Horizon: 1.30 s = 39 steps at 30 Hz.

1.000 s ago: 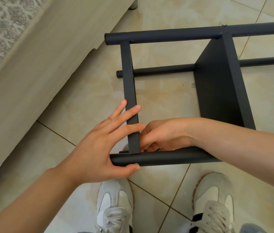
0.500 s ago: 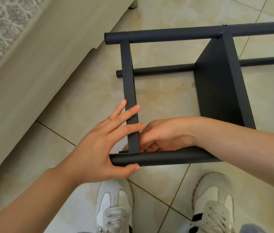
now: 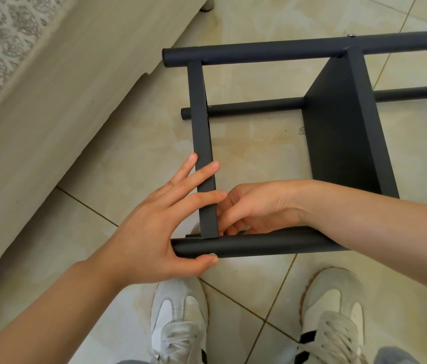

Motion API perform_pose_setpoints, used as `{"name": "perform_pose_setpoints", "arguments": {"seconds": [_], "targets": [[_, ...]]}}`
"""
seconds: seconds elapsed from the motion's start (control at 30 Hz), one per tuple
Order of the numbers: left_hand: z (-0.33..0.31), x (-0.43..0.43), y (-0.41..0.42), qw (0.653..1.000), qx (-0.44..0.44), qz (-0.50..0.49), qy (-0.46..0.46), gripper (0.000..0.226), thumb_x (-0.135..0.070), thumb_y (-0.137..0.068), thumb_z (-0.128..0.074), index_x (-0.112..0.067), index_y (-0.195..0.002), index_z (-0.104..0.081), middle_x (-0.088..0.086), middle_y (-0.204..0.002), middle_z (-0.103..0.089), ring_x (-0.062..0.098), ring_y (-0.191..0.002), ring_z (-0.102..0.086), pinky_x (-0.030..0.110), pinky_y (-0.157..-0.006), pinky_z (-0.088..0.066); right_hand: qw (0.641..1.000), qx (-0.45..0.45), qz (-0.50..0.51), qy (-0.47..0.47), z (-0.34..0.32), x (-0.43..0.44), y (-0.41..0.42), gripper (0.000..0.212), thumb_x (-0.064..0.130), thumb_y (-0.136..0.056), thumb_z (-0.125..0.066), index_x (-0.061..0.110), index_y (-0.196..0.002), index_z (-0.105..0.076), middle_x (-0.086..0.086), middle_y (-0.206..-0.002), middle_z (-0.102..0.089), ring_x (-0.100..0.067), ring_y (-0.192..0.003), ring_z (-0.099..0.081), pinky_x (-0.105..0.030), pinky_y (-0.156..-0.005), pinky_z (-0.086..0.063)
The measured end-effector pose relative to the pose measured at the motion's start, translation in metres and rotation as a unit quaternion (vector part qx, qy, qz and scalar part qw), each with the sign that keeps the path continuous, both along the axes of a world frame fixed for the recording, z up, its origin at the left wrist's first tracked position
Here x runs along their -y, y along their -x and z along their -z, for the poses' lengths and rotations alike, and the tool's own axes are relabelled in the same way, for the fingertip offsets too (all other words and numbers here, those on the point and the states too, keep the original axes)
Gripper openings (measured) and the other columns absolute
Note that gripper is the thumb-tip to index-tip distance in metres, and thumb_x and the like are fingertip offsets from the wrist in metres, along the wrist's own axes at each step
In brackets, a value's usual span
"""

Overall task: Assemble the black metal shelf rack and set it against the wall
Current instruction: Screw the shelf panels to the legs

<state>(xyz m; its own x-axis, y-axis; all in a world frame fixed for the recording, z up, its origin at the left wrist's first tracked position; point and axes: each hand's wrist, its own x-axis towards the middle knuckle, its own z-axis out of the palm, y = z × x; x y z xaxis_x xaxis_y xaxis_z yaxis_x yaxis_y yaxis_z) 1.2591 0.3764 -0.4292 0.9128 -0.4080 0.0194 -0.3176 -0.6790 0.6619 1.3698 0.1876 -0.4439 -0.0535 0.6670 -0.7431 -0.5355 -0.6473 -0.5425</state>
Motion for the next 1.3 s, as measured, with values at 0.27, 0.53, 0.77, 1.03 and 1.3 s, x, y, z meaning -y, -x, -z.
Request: {"name": "perform_pose_setpoints", "arguments": {"seconds": [0.27, 0.53, 0.77, 1.03, 1.3], "targets": [[-0.002, 0.001, 0.0, 1.0, -0.001, -0.005, -0.001, 0.071, -0.054, -0.077, -0.07, -0.03, -0.14, -0.05, -0.014, -0.166, -0.021, 0.017, -0.156, -0.007, 0.03, -0.114, -0.028, 1.0, 0.015, -0.004, 0.02, -0.003, -0.004, 0.003, 0.013, 0.01, -0.092, -0.063, 0.011, -0.082, -0.071, -0.002, -0.073, -0.068, -0.01, -0.066, -0.064, -0.025, -0.072, -0.053], [-0.002, 0.002, 0.004, 1.0, -0.006, -0.016, -0.008, 0.075, -0.056, -0.077, -0.068, -0.035, -0.145, -0.045, -0.01, -0.169, -0.008, 0.014, -0.155, -0.008, 0.028, -0.112, -0.027, 0.994, 0.095, -0.008, 0.046, -0.013, -0.006, 0.005, 0.013, 0.016, -0.09, -0.066, 0.005, -0.092, -0.071, -0.002, -0.075, -0.065, -0.013, -0.072, -0.06, -0.027, -0.079, -0.051], [0.0, 0.007, 0.017, 0.993, -0.06, -0.078, 0.062, 0.077, -0.049, -0.077, -0.07, -0.045, -0.148, -0.041, -0.019, -0.168, -0.001, -0.001, -0.151, -0.019, 0.007, -0.108, -0.03, 0.974, 0.215, -0.03, 0.057, -0.035, 0.001, 0.011, 0.022, 0.027, -0.097, -0.056, 0.018, -0.093, -0.075, 0.002, -0.09, -0.075, -0.016, -0.089, -0.071, -0.029, -0.088, -0.055], [0.002, 0.029, 0.033, 0.917, -0.189, -0.198, 0.29, 0.081, -0.029, -0.075, -0.081, -0.058, -0.141, -0.044, -0.029, -0.158, -0.03, -0.005, -0.143, -0.034, 0.033, -0.111, -0.044, 0.916, 0.398, -0.043, 0.035, -0.054, 0.021, 0.031, 0.018, 0.035, -0.097, -0.056, 0.034, -0.101, -0.073, 0.021, -0.088, -0.069, 0.006, -0.084, -0.062, -0.016, -0.077, -0.048], [0.01, 0.059, 0.064, 0.764, -0.276, -0.398, 0.427, 0.079, -0.041, -0.066, -0.087, -0.053, -0.132, -0.046, -0.02, -0.129, -0.066, 0.001, -0.121, -0.061, 0.027, -0.102, -0.051, 0.828, 0.558, -0.008, 0.051, -0.067, 0.056, 0.063, 0.019, 0.042, -0.093, -0.057, 0.035, -0.104, -0.07, 0.022, -0.091, -0.066, 0.005, -0.087, -0.061, -0.021, -0.078, -0.054]]}}
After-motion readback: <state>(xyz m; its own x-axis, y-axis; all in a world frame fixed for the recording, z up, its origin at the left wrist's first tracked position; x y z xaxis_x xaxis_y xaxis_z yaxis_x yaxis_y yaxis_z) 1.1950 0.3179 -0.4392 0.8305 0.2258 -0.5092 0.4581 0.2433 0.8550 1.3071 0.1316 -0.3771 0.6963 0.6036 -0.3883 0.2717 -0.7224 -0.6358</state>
